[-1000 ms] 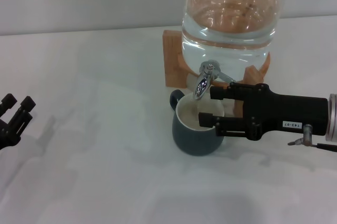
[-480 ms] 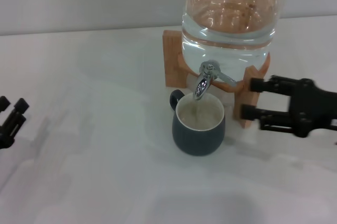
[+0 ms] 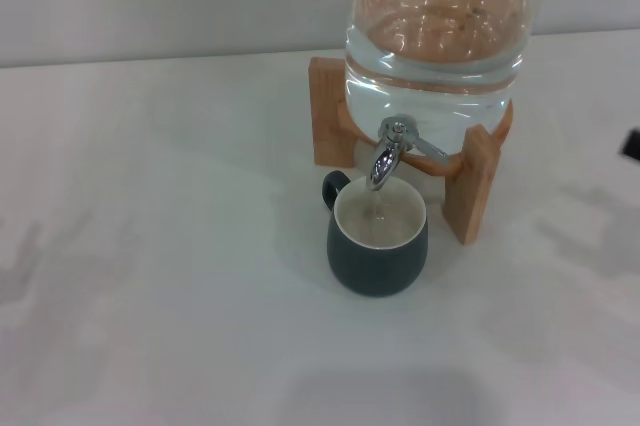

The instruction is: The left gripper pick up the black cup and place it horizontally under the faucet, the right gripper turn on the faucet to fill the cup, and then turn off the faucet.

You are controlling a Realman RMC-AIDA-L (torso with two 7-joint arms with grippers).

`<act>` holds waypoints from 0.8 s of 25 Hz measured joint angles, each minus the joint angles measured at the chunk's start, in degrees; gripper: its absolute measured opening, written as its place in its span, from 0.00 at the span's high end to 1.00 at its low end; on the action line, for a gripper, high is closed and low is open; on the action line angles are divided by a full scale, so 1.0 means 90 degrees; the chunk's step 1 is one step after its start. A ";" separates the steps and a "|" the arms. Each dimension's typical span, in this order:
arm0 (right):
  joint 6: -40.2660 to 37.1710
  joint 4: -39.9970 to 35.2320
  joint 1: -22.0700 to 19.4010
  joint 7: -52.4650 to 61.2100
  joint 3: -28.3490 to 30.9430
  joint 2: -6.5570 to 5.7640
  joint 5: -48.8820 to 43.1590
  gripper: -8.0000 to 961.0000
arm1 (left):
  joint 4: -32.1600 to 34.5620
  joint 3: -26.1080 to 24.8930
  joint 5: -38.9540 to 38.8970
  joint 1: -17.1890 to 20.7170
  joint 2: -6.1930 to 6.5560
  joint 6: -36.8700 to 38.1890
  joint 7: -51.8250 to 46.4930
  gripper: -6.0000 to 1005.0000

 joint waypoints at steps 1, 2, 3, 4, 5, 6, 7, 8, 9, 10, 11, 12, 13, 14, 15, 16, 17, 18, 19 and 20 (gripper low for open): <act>0.0012 0.0260 0.0009 -0.0197 0.0145 0.0001 0.0082 0.20 | 0.0040 0.0000 -0.0062 0.0037 0.0000 -0.0002 -0.0012 0.50; 0.0044 0.0553 0.0034 -0.0384 0.0298 0.0001 0.0171 0.20 | 0.0085 0.0000 -0.0161 0.0086 0.0000 -0.0005 -0.0029 0.50; 0.0081 0.0816 0.0059 -0.0576 0.0437 -0.0001 0.0261 0.20 | 0.0110 0.0000 -0.0248 0.0117 0.0000 -0.0007 -0.0049 0.50; 0.0144 0.1199 0.0099 -0.0841 0.0655 -0.0003 0.0364 0.20 | 0.0126 0.0000 -0.0355 0.0147 0.0003 -0.0009 -0.0072 0.50; 0.0202 0.1525 0.0136 -0.1075 0.0826 -0.0005 0.0440 0.20 | 0.0134 0.0000 -0.0428 0.0162 0.0007 -0.0010 -0.0087 0.50; 0.0264 0.1871 0.0173 -0.1322 0.1014 -0.0007 0.0522 0.20 | 0.0134 0.0000 -0.0519 0.0183 0.0018 -0.0010 -0.0096 0.50; 0.0317 0.2230 0.0219 -0.1576 0.1194 -0.0007 0.0574 0.20 | 0.0135 0.0000 -0.0581 0.0196 0.0028 -0.0011 -0.0099 0.50; 0.0348 0.2462 0.0249 -0.1754 0.1320 -0.0007 0.0600 0.20 | 0.0135 0.0000 -0.0639 0.0209 0.0038 -0.0011 -0.0100 0.50; 0.0384 0.2822 0.0293 -0.2016 0.1527 -0.0009 0.0631 0.20 | 0.0135 0.0000 -0.0683 0.0214 0.0050 -0.0011 -0.0107 0.50; 0.0400 0.3066 0.0321 -0.2208 0.1673 -0.0011 0.0632 0.20 | 0.0139 -0.0001 -0.0710 0.0219 0.0061 -0.0011 -0.0122 0.50; 0.0411 0.3243 0.0341 -0.2332 0.1774 -0.0012 0.0635 0.20 | 0.0148 -0.0003 -0.0728 0.0219 0.0069 -0.0006 -0.0141 0.50; 0.0426 0.3419 0.0358 -0.2476 0.1859 -0.0013 0.0636 0.20 | 0.0157 -0.0005 -0.0736 0.0221 0.0076 0.0007 -0.0162 0.50; 0.0437 0.3546 0.0368 -0.2587 0.1905 -0.0013 0.0636 0.20 | 0.0168 -0.0008 -0.0744 0.0220 0.0083 0.0027 -0.0180 0.50; 0.0441 0.3633 0.0380 -0.2654 0.1938 -0.0016 0.0634 0.20 | 0.0176 -0.0010 -0.0748 0.0216 0.0084 0.0043 -0.0186 0.50; 0.0447 0.3698 0.0382 -0.2709 0.1940 -0.0018 0.0624 0.20 | 0.0177 -0.0011 -0.0751 0.0208 0.0086 0.0058 -0.0188 0.50; 0.0449 0.3736 0.0384 -0.2744 0.1941 -0.0019 0.0620 0.20 | 0.0177 -0.0011 -0.0755 0.0198 0.0086 0.0071 -0.0188 0.50; 0.0450 0.3767 0.0385 -0.2772 0.1946 -0.0020 0.0619 0.20 | 0.0177 -0.0010 -0.0756 0.0189 0.0087 0.0077 -0.0189 0.50; 0.0451 0.3788 0.0385 -0.2795 0.1949 -0.0020 0.0620 0.20 | 0.0177 -0.0011 -0.0758 0.0186 0.0087 0.0080 -0.0189 0.50; 0.0451 0.3797 0.0384 -0.2806 0.1951 -0.0020 0.0621 0.20 | 0.0178 -0.0010 -0.0763 0.0185 0.0088 0.0081 -0.0190 0.50; 0.0453 0.3801 0.0381 -0.2814 0.1955 -0.0018 0.0624 0.20 | 0.0177 -0.0010 -0.0771 0.0185 0.0088 0.0082 -0.0190 0.50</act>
